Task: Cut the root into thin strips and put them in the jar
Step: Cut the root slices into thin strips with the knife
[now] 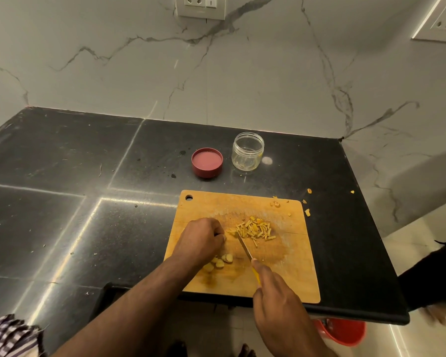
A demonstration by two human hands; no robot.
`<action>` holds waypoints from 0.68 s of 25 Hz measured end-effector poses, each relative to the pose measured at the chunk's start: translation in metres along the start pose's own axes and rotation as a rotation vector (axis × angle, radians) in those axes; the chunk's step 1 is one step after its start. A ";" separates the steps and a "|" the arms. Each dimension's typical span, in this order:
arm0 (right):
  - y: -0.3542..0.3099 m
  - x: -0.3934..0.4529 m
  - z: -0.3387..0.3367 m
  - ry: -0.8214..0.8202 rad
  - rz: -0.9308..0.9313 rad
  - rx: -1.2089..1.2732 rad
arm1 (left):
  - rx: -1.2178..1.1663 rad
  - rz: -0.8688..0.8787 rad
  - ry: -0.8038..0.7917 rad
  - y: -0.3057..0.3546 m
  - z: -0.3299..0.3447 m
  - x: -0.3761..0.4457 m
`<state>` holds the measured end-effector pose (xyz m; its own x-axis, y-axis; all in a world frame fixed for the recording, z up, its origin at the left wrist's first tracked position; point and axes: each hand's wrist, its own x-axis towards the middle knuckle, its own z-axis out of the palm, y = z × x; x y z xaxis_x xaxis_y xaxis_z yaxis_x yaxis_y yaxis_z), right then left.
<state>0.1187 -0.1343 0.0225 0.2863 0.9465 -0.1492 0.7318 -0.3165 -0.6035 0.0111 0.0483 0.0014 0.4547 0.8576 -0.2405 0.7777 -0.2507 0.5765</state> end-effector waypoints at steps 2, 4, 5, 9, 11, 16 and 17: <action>-0.002 0.004 -0.001 -0.003 0.008 0.041 | 0.013 0.003 -0.008 0.001 -0.001 0.000; -0.008 0.007 0.000 -0.022 -0.017 0.055 | 0.007 -0.009 0.001 0.002 0.000 0.000; -0.011 0.009 0.000 -0.034 -0.030 0.061 | 0.004 -0.017 0.008 0.002 0.000 0.000; -0.017 0.015 0.003 -0.080 -0.019 0.062 | 0.014 -0.029 0.020 0.002 0.001 0.001; -0.018 0.019 0.004 -0.088 -0.021 0.052 | 0.021 -0.029 0.027 0.002 0.001 0.001; -0.012 0.016 0.005 -0.122 -0.023 0.024 | 0.013 -0.023 0.032 0.000 0.002 0.001; -0.009 0.011 0.004 -0.121 -0.024 0.023 | 0.005 -0.022 0.034 -0.001 0.002 0.002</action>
<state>0.1121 -0.1210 0.0232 0.1913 0.9550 -0.2267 0.7227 -0.2933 -0.6258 0.0117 0.0491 -0.0011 0.4224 0.8776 -0.2266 0.7896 -0.2334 0.5676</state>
